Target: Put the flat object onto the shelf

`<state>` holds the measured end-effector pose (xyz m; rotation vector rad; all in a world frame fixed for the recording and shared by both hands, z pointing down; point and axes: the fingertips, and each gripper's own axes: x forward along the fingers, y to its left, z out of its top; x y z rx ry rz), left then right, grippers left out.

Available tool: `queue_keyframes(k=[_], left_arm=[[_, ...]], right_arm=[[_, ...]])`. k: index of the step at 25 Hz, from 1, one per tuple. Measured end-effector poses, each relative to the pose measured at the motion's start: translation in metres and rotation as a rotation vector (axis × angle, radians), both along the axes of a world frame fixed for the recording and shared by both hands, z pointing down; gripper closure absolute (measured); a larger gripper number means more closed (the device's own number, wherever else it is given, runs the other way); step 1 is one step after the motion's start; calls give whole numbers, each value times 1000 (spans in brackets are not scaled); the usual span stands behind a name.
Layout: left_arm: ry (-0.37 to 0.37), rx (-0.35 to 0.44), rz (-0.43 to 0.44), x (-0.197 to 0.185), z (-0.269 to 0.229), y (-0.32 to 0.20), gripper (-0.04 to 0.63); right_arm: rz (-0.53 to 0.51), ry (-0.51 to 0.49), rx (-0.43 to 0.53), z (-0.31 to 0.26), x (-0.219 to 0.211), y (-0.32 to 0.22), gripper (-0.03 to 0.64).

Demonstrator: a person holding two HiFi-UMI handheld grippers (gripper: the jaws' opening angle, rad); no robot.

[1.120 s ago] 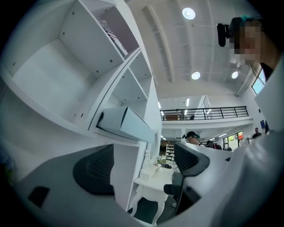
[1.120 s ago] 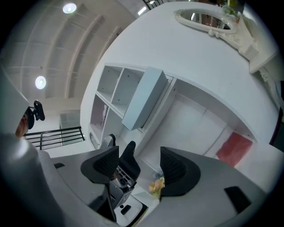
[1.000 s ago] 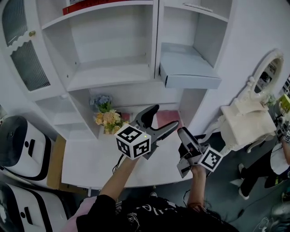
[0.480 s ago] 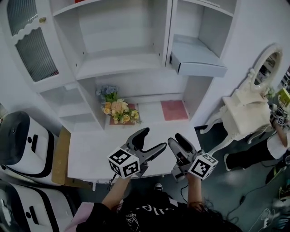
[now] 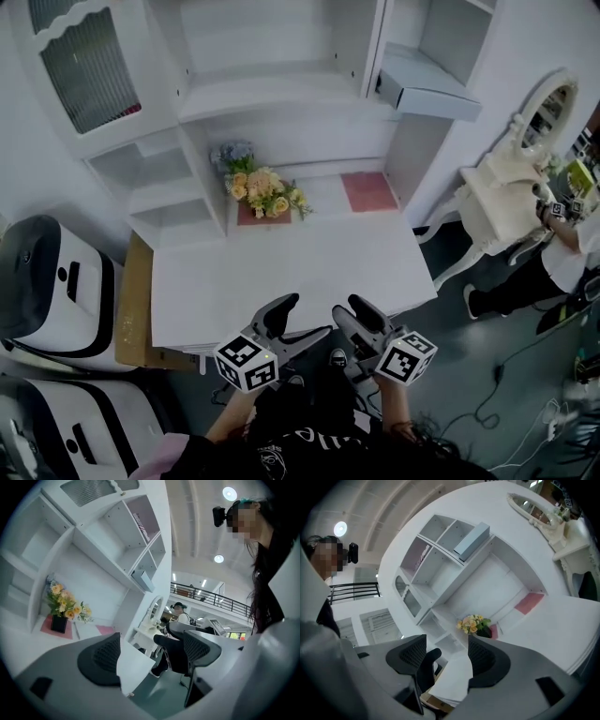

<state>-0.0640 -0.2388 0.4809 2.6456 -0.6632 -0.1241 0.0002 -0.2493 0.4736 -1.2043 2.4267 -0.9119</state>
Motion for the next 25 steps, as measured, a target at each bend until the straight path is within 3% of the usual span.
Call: queue_keyframes(k=[2,4,6,13,20,25], left_arm=[[-19,-10,0,-15,10,14,158],[-25,-27,-6,-26,19,26,158],[-15,-46,-17,-35,25,37,159],[24,-86,-94,-58,36,63,160],[41,0,-179,-64,19,87,161],[84,42,-210,-44,1,137,272]], right_arm=[[5,5,-31,11,-12,15,326],[15,15,-49,18,-20,28,424],[14,26,-60,22,-25,38,455],[-34,51,-49,22,-39,58,509],[-106,49,-31,15,-37,97,529],[-165,46,-23,10,-22,143,532]])
